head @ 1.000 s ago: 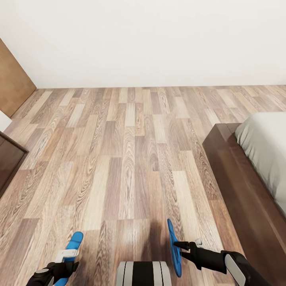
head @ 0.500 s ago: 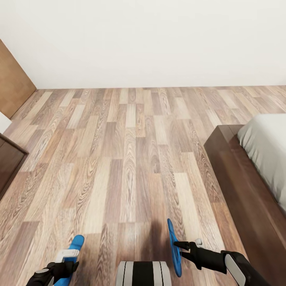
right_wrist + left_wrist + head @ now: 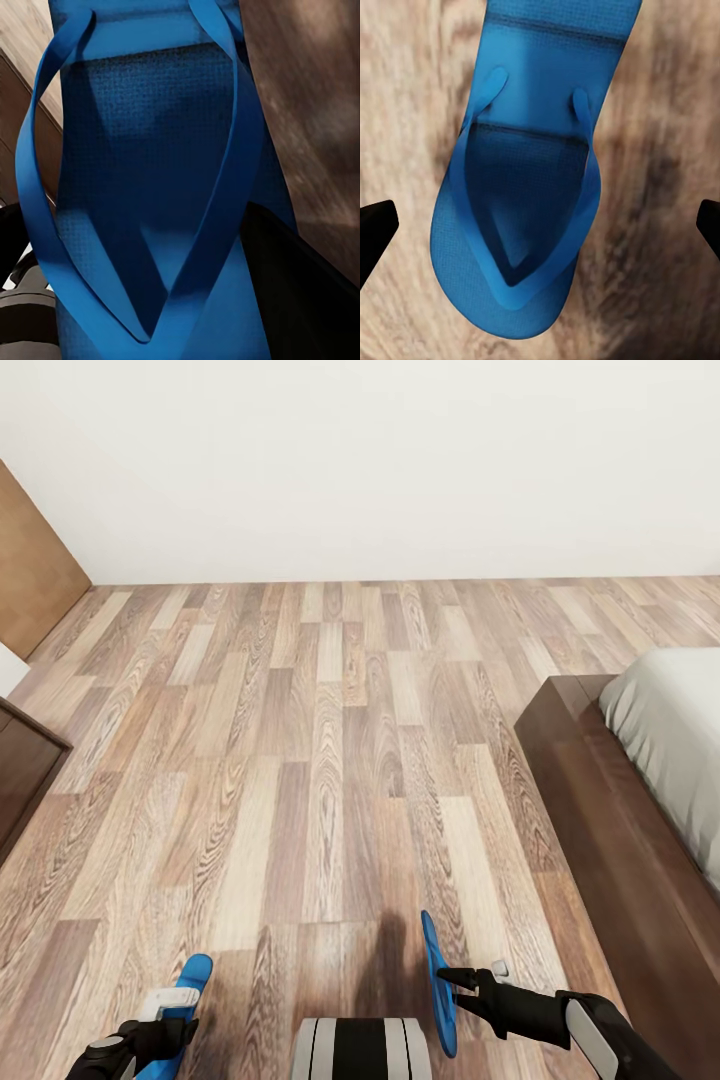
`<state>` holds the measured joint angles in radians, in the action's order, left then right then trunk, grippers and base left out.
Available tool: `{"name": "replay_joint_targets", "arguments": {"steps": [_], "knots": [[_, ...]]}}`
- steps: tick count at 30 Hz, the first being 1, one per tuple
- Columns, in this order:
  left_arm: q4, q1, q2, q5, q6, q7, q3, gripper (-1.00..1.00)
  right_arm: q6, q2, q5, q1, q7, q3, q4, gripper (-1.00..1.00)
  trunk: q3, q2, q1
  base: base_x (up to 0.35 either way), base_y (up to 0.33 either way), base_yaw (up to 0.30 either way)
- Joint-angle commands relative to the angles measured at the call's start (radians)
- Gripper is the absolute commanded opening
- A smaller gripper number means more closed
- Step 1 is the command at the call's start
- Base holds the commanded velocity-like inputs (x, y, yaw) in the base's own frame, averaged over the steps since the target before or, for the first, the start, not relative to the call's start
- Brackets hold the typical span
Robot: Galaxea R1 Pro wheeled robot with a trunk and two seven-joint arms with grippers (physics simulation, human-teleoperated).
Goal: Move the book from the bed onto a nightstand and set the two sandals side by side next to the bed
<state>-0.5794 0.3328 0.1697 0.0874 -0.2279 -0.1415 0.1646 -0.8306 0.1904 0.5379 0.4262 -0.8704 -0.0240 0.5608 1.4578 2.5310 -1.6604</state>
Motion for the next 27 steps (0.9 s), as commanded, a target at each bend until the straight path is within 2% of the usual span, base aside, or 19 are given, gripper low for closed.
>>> {"name": "replay_joint_targets", "arguments": {"steps": [1,27], "knots": [[-0.002,0.000,-0.001,0.009,-0.005,-0.009,0.007,1.00,-0.005,0.000,0.001,0.000,-0.001,-0.002,0.000,-1.00,0.001,0.000,0.000,0.000,0.000,0.000],[-0.002,0.000,-0.001,0.009,-0.006,-0.009,0.009,1.00,-0.005,0.000,0.001,0.000,-0.001,-0.002,0.000,-1.00,0.093,0.006,-0.011,0.000,0.000,0.000]]}}
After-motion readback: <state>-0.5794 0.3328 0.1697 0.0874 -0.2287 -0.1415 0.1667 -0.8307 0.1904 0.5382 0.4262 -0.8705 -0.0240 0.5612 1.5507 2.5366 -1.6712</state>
